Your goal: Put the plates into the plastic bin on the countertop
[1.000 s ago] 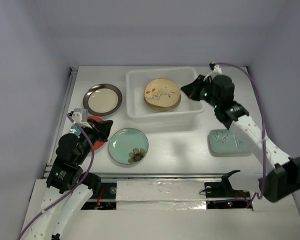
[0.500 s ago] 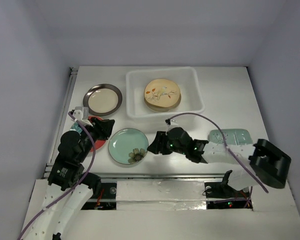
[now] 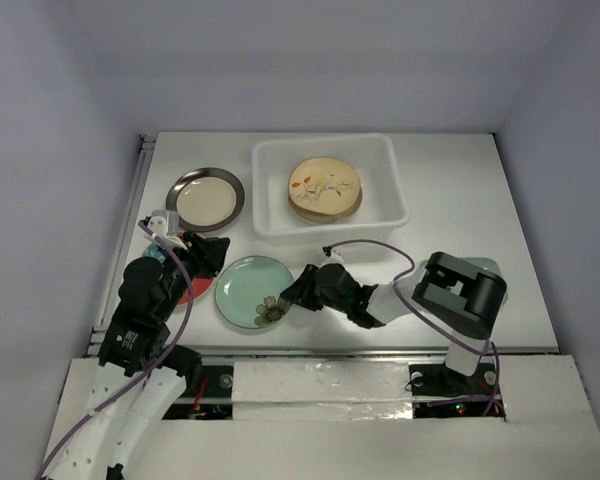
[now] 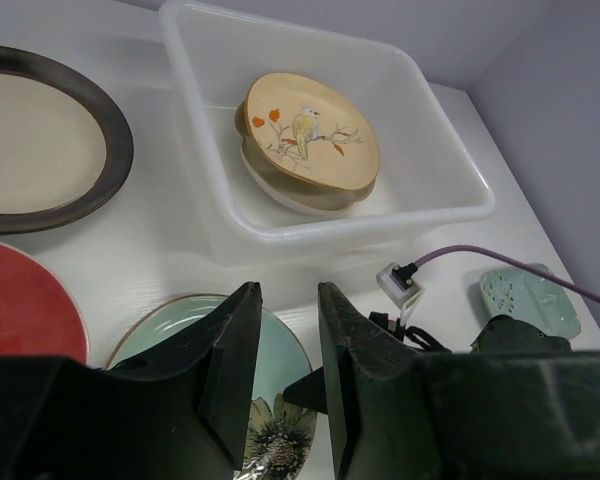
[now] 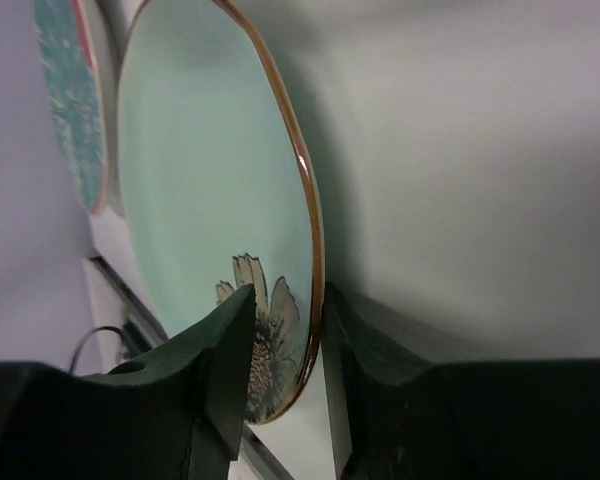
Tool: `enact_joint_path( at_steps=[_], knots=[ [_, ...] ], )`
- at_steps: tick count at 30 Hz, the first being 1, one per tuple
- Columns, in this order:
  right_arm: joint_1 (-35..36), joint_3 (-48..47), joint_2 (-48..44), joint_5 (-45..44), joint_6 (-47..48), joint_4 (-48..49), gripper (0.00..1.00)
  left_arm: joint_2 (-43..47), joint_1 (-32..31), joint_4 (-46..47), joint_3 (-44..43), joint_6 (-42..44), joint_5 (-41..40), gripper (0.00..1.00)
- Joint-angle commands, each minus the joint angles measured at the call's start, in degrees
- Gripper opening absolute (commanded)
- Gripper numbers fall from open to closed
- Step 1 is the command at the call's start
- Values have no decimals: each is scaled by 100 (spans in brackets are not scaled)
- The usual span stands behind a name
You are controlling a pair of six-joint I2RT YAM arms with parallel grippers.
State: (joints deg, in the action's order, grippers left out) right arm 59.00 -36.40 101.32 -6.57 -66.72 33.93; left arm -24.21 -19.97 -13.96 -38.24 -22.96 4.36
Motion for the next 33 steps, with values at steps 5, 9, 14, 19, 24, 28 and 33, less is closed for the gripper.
enact_joint_path(
  at_steps=[5,9,14,19,24,28,33],
  knots=[
    [59,150,916,94,-860,1404,5,-31,54,315,27,55,83,27],
    [59,835,355,-46,-905,1968,0,-23,54,315,27,55,100,27],
    [59,1320,-1822,-160,-343,978,0,4,168,323,27,64,118,27],
    [59,803,-4064,-740,491,-1413,0,48,282,350,36,64,179,27],
    [-606,-478,-5261,-1127,1791,-2785,0,48,283,358,36,64,214,28],
    [-1521,-1271,-4886,-601,2267,-2840,0,109,283,358,45,64,223,28],
    [-2724,-2326,-3551,57,2690,-2823,0,171,283,367,62,64,241,30]
  ],
)
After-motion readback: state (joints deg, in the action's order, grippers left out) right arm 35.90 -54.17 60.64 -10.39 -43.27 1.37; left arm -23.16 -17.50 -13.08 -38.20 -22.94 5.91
